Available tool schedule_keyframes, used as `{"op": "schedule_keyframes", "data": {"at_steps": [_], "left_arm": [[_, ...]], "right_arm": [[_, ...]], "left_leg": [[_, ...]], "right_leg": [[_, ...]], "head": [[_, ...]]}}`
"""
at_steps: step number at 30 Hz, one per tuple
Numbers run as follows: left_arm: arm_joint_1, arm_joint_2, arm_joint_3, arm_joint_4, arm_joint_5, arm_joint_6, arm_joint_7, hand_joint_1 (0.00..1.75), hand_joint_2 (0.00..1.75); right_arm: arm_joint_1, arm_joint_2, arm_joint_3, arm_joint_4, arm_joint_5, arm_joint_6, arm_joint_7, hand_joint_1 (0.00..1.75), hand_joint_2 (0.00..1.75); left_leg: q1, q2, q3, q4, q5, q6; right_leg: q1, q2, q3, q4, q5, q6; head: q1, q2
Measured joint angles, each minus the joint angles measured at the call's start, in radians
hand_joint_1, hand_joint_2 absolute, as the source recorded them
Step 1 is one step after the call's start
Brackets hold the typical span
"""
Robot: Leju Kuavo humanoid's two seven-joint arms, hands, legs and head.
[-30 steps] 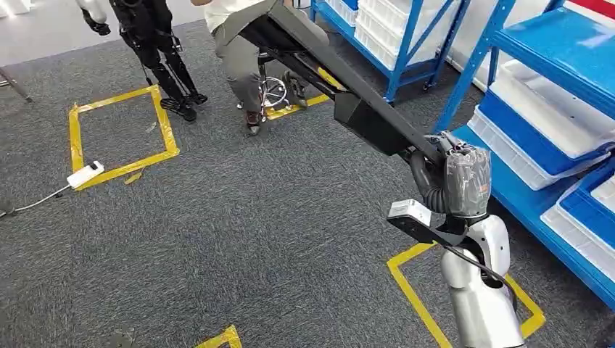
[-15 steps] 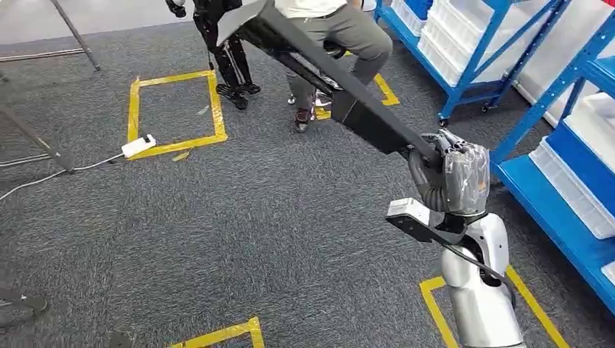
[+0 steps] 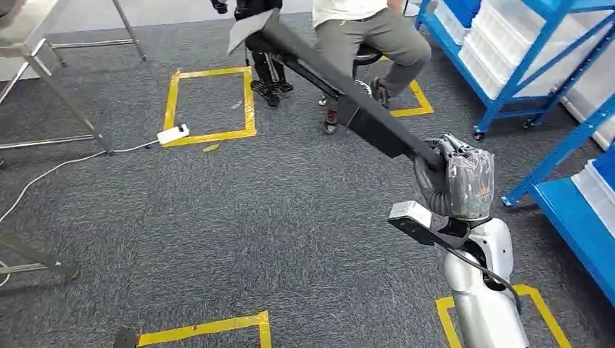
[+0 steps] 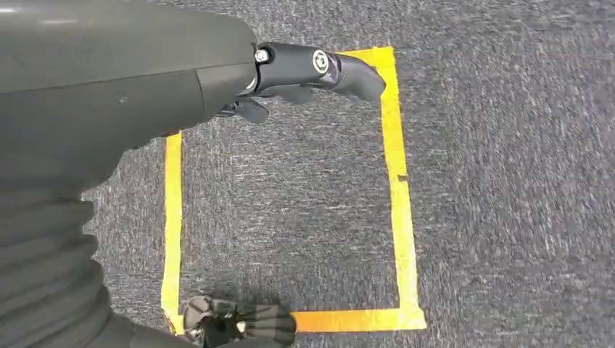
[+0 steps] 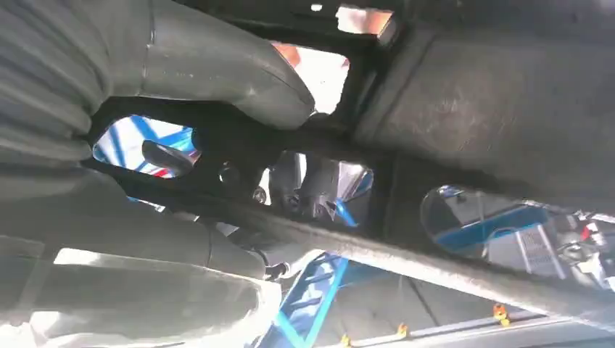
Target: Take the parts from the cabinet and place them on the table.
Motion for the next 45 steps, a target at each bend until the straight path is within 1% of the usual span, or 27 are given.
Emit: {"op": "schedule_keyframes", "data": {"at_steps": [1,2,3,6,7,9,11,13,14,16,17,18,21,22,24,25,27,28,29,31,32,33,37,38,40,43,45], "left_arm": [[-0.002,0.000,-0.003,0.000,0.000,0.000,0.000,0.00,1.75],[-0.005,0.000,-0.006,0.000,-0.001,0.000,0.000,0.00,1.75],[-0.008,-0.001,-0.006,0.000,-0.002,0.000,0.001,0.00,1.75],[-0.010,-0.001,-0.006,0.000,-0.002,0.001,0.001,0.00,1.75],[-0.011,-0.001,-0.006,0.000,-0.002,0.001,0.002,0.00,1.75],[-0.017,-0.003,-0.007,0.000,-0.003,0.002,0.003,0.00,1.75],[-0.022,-0.003,-0.008,0.000,-0.008,0.002,0.005,0.00,1.75],[-0.020,-0.003,-0.009,0.000,-0.009,0.001,0.010,0.00,1.75],[-0.021,-0.003,-0.010,0.000,-0.009,0.001,0.012,0.00,1.75],[-0.022,-0.003,-0.012,0.000,-0.008,0.001,0.014,0.00,1.75],[-0.022,-0.003,-0.013,0.000,-0.006,0.001,0.014,0.00,1.75],[-0.023,-0.002,-0.013,0.000,-0.004,0.001,0.014,0.00,1.75],[-0.016,-0.002,-0.013,0.000,-0.001,0.001,0.014,0.00,1.75],[-0.015,-0.002,-0.013,0.000,-0.001,0.001,0.014,0.00,1.75],[-0.017,-0.003,-0.014,0.000,-0.001,0.002,0.014,0.00,1.75],[-0.020,-0.002,-0.014,0.000,0.000,0.002,0.013,0.00,1.75],[-0.019,-0.002,-0.014,0.000,0.000,0.002,0.014,0.00,1.75],[-0.018,-0.002,-0.014,0.000,0.000,0.002,0.014,0.00,1.75],[-0.018,-0.002,-0.014,0.000,0.001,0.002,0.013,0.00,1.75],[-0.018,-0.001,-0.014,0.000,0.001,0.002,0.013,0.00,1.75],[-0.019,0.000,-0.014,0.000,0.001,0.002,0.014,0.00,1.75],[-0.022,0.001,-0.014,0.000,0.002,0.003,0.013,0.00,1.75],[-0.018,0.000,-0.014,0.000,0.011,0.007,0.011,0.00,1.75],[-0.016,-0.002,-0.014,0.000,0.011,0.009,0.010,0.00,1.75],[-0.021,-0.004,-0.014,0.000,0.011,0.013,0.006,0.00,1.75],[-0.017,-0.008,-0.014,0.000,0.011,0.013,0.006,0.00,1.75],[-0.014,-0.008,-0.014,0.000,0.011,0.014,0.007,0.00,1.75]], "right_arm": [[0.000,0.000,-0.001,0.000,0.000,0.000,0.001,1.75,1.75],[-0.001,-0.001,-0.003,0.000,-0.001,0.000,0.001,1.75,1.75],[-0.001,-0.003,-0.006,0.000,-0.002,-0.002,0.001,1.75,1.75],[-0.002,-0.003,-0.005,-0.001,-0.003,-0.003,0.001,1.75,1.75],[-0.001,-0.003,-0.005,-0.003,-0.003,-0.004,0.001,1.75,1.75],[0.000,-0.005,-0.007,-0.003,-0.005,-0.006,0.002,1.75,1.75],[0.009,-0.010,-0.009,-0.002,-0.001,-0.006,0.002,1.75,1.75],[0.014,-0.010,-0.009,0.000,0.007,-0.006,0.002,1.75,1.75],[0.014,-0.010,-0.009,0.001,0.008,-0.006,0.002,1.75,1.75],[0.012,-0.010,-0.009,0.001,0.009,-0.006,0.002,1.75,1.75],[0.012,-0.010,-0.009,0.001,0.009,-0.006,0.002,1.75,1.75],[0.013,-0.010,-0.009,0.003,0.010,-0.006,0.002,1.75,1.75],[0.010,-0.008,-0.008,0.003,0.013,-0.005,0.002,1.75,1.75],[0.006,-0.007,-0.008,0.003,0.013,-0.005,0.002,1.75,1.75],[-0.002,-0.005,-0.008,0.003,0.012,-0.006,-0.001,1.75,1.75],[-0.003,-0.005,-0.008,0.003,0.011,-0.005,-0.002,1.75,1.75],[-0.002,-0.005,-0.008,0.006,0.012,-0.006,-0.003,1.75,1.75],[-0.002,-0.005,-0.008,0.009,0.012,-0.006,-0.003,1.75,1.75],[-0.003,-0.005,-0.008,0.011,0.012,-0.005,-0.003,1.75,1.75],[-0.005,-0.004,-0.008,0.012,0.012,-0.006,-0.004,1.75,1.75],[-0.006,-0.004,-0.008,0.012,0.012,-0.006,-0.004,1.75,1.75],[-0.007,-0.003,-0.008,0.012,0.012,-0.006,-0.004,1.75,1.75],[-0.015,0.006,-0.003,0.014,0.013,-0.006,-0.005,1.75,1.75],[-0.019,0.006,-0.002,0.014,0.013,-0.006,-0.006,1.75,1.75],[-0.024,0.005,0.000,0.016,0.012,-0.006,-0.006,1.75,1.75],[-0.015,-0.003,0.002,0.024,0.010,-0.005,-0.006,1.75,1.75],[-0.013,-0.006,0.003,0.026,0.009,-0.005,-0.006,1.75,1.75]], "left_leg": [[0.002,0.025,0.052,-0.090,0.035,-0.001],[-0.001,0.074,0.085,-0.153,0.033,-0.001],[-0.009,0.059,0.087,-0.155,0.036,0.009],[-0.023,0.025,0.080,-0.157,0.037,0.028],[-0.015,0.012,0.091,-0.171,0.046,0.042],[-0.016,-0.004,0.091,-0.173,0.050,0.057],[-0.017,-0.030,0.088,-0.173,0.051,0.061],[-0.019,-0.056,0.088,-0.173,0.052,0.061],[-0.019,-0.070,0.088,-0.172,0.052,0.060],[-0.017,-0.096,0.090,-0.171,0.054,0.056],[-0.016,-0.108,0.089,-0.171,0.056,0.053],[-0.024,-0.119,0.083,-0.167,0.056,0.045],[-0.018,-0.138,0.075,-0.176,0.068,0.026],[-0.017,-0.144,0.071,-0.174,0.068,0.024],[-0.020,-0.052,0.043,-0.106,0.015,0.020],[-0.019,-0.030,0.011,-0.034,-0.025,0.016],[-0.019,-0.017,-0.057,0.116,-0.088,0.013],[-0.019,-0.016,-0.072,0.148,-0.091,0.013],[-0.019,-0.015,-0.063,0.130,-0.074,0.014],[-0.021,0.001,0.023,-0.024,0.000,0.023],[-0.024,0.029,0.074,-0.111,0.030,0.031],[-0.037,0.070,0.096,-0.155,0.021,0.039],[-0.043,0.021,0.090,-0.165,0.033,0.058],[-0.025,0.012,0.104,-0.183,0.044,0.068],[-0.026,-0.008,0.105,-0.186,0.049,0.076],[-0.025,-0.049,0.103,-0.185,0.050,0.076],[-0.023,-0.076,0.103,-0.184,0.052,0.074]], "right_leg": [[-0.001,-0.009,0.003,0.002,-0.003,0.005],[0.006,-0.017,0.004,0.004,-0.009,0.013],[0.017,-0.024,0.001,0.007,-0.014,0.021],[0.016,-0.052,0.009,0.000,-0.014,0.035],[0.020,-0.052,0.007,0.007,-0.023,0.045],[0.008,0.025,-0.027,0.090,-0.070,0.036],[0.002,0.051,-0.111,0.254,-0.135,0.029],[0.001,0.057,-0.156,0.330,-0.146,0.040],[0.000,0.057,-0.140,0.294,-0.122,0.050],[-0.007,0.071,-0.061,0.122,-0.044,0.070],[-0.017,0.106,-0.024,0.041,-0.014,0.076],[-0.012,0.125,-0.021,0.020,-0.013,0.067],[-0.002,0.096,-0.019,0.022,-0.005,0.040],[-0.010,0.086,-0.017,0.016,0.000,0.032],[-0.011,0.067,-0.016,0.014,0.004,0.009],[-0.006,0.057,-0.016,0.014,0.002,0.002],[0.002,0.034,-0.017,0.014,0.001,-0.001],[0.004,0.023,-0.017,0.014,0.000,-0.002],[0.006,0.013,-0.017,0.015,0.000,-0.002],[0.009,-0.009,-0.015,0.015,-0.003,-0.004],[0.011,-0.018,-0.013,0.015,-0.004,-0.006],[0.018,-0.025,-0.013,0.015,-0.007,-0.001],[0.023,-0.059,-0.009,0.009,-0.008,0.012],[0.029,-0.049,-0.019,0.017,-0.020,0.018],[0.017,0.034,-0.054,0.117,-0.067,0.013],[0.002,0.055,-0.166,0.330,-0.135,0.020],[-0.007,0.056,-0.145,0.275,-0.095,0.043]], "head": [[0.000,0.000],[0.000,0.000],[0.001,0.000],[0.008,0.000],[0.008,0.000],[0.008,0.000],[0.016,0.000],[0.016,0.000],[0.016,0.000],[0.017,0.000],[0.017,0.000],[0.016,0.000],[0.014,0.000],[0.013,0.000],[0.005,0.000],[0.006,0.000],[0.005,0.000],[0.006,0.000],[0.006,0.000],[0.006,0.000],[0.005,0.000],[0.006,0.000],[0.005,0.000],[0.006,0.000],[0.006,0.000],[0.013,0.000],[0.013,0.000]]}}
